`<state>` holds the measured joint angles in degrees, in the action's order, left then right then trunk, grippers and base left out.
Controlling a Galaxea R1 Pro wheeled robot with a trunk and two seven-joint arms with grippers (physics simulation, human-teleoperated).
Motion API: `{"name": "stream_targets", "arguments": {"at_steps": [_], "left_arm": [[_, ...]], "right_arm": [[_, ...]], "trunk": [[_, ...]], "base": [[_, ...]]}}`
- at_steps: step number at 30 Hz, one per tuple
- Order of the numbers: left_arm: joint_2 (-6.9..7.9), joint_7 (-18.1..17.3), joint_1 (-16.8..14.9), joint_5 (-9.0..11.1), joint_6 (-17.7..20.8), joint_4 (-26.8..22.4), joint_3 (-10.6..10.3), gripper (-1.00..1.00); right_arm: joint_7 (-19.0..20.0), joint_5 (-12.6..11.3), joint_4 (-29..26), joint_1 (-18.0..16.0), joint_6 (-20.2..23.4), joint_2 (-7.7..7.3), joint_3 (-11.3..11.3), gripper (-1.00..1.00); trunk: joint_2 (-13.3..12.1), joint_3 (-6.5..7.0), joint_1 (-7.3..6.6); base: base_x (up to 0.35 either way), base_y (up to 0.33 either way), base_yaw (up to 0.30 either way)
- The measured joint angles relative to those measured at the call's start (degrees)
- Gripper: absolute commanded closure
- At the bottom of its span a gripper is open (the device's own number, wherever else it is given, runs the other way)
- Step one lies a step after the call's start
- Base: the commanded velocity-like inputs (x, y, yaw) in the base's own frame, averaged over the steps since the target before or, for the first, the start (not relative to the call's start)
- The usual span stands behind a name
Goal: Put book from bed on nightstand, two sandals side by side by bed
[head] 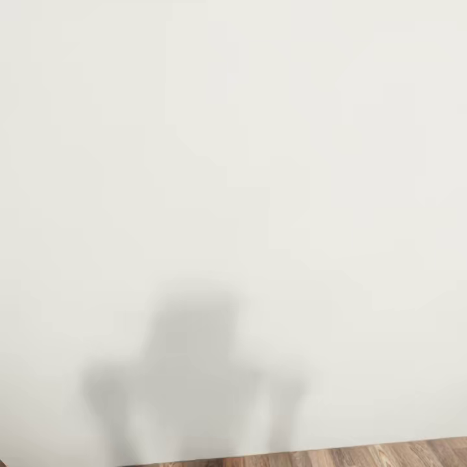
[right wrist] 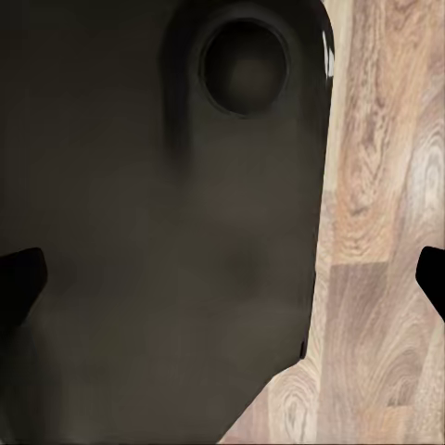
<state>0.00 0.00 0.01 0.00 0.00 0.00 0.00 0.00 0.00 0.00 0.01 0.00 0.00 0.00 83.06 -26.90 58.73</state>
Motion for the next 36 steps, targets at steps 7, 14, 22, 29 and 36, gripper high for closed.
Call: {"name": "stream_targets", "arguments": {"at_steps": [7,14,22,29,36], "left_arm": [[-0.17,-0.08,-0.14,0.12,0.00,-0.41,-0.11,-1.00],[-0.17,-0.08,-0.09,0.08,-0.02,-2.22,-0.07,-1.00],[-0.16,-0.08,-0.09,0.01,-0.06,-2.39,-0.01,-1.00],[-0.14,-0.08,-0.09,0.00,-0.08,-2.52,0.00,-1.00],[-0.14,-0.02,-0.09,0.00,-0.15,-3.35,0.00,-1.00]], "right_arm": [[0.56,0.00,0.13,-0.08,0.03,0.00,-0.12,-1.00],[0.56,0.00,0.15,-0.08,0.06,0.00,-0.01,-1.00],[0.55,0.00,0.14,-0.07,0.08,0.00,-0.09,-1.00],[0.59,0.00,0.16,-0.07,0.08,0.00,-0.15,-1.00],[0.83,0.00,0.16,-0.06,0.08,0.00,-0.15,-1.00]], "trunk": [[0.00,0.02,0.00],[0.00,0.01,0.00],[-0.01,0.01,0.00],[-0.01,0.01,0.00],[-0.01,0.01,0.00]], "base": [[0.000,0.000,0.000],[0.000,0.000,0.000],[0.000,0.000,-0.109],[0.000,0.000,-0.265],[0.000,0.000,-0.281]]}}
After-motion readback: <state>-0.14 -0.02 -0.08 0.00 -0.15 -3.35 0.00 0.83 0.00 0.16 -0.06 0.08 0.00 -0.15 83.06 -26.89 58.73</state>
